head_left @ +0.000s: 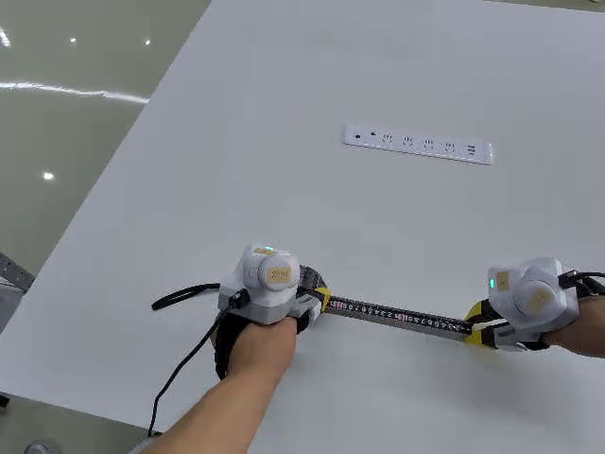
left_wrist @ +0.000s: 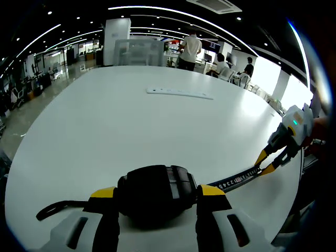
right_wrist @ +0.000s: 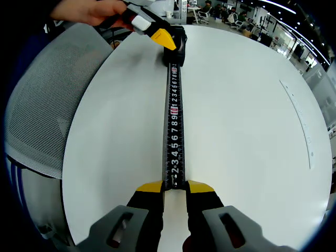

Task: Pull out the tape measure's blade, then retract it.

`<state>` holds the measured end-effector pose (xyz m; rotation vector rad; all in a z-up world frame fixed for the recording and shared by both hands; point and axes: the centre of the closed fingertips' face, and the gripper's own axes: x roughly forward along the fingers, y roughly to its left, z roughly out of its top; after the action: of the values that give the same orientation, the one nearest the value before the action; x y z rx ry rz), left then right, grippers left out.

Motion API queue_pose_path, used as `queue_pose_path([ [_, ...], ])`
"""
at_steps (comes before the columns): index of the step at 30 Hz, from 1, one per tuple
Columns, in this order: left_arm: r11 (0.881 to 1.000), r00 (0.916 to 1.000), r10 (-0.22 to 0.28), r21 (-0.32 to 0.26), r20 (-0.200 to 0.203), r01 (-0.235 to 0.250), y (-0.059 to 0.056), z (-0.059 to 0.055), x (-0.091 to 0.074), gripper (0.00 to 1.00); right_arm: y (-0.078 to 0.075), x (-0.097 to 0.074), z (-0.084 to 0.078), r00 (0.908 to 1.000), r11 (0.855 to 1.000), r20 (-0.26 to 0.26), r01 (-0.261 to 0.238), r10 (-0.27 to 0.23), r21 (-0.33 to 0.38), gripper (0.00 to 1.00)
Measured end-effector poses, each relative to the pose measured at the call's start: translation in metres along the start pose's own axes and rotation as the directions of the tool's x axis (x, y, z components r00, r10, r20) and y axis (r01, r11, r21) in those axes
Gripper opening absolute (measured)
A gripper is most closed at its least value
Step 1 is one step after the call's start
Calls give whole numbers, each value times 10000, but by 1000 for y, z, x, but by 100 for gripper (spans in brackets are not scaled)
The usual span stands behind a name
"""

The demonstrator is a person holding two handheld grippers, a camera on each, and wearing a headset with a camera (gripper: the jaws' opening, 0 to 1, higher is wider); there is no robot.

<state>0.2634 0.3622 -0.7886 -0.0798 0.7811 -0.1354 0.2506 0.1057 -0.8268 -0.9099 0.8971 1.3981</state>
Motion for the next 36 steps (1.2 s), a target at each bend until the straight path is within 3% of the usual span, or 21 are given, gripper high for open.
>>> queue_pose_path([
  [26,9999,10000,-52,-87,45,53,0,1,-1,54,-1,7,17,9993,9998,330,170,-171,34,12],
  [36,9996,9998,-176,-211,90,178,0,1,-2,53,0,13,32,9984,9999,543,162,-164,30,12],
])
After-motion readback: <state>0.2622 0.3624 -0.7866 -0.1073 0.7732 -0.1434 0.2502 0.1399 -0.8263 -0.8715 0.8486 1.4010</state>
